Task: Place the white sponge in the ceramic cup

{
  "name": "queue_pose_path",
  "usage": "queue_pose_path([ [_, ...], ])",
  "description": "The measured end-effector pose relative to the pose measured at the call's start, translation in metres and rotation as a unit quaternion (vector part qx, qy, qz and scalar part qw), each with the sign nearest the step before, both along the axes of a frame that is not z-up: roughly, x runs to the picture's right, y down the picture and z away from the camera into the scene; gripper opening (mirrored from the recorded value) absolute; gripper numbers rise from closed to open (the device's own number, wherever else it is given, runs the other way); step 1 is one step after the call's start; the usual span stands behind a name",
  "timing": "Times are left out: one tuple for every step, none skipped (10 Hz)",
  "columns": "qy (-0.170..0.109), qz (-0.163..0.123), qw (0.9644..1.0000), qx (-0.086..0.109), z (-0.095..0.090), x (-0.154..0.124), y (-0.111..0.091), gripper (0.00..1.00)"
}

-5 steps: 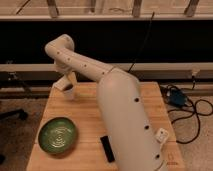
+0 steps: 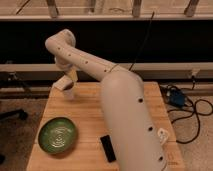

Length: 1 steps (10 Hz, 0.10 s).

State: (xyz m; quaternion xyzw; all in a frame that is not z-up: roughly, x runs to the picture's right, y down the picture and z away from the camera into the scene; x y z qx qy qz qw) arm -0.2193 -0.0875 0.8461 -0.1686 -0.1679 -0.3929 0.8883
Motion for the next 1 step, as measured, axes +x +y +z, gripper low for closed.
queue_pose_path([
  [-0.001,-0.001,1.0000,0.000,0.0047,-0.0024,0.0045,0.80],
])
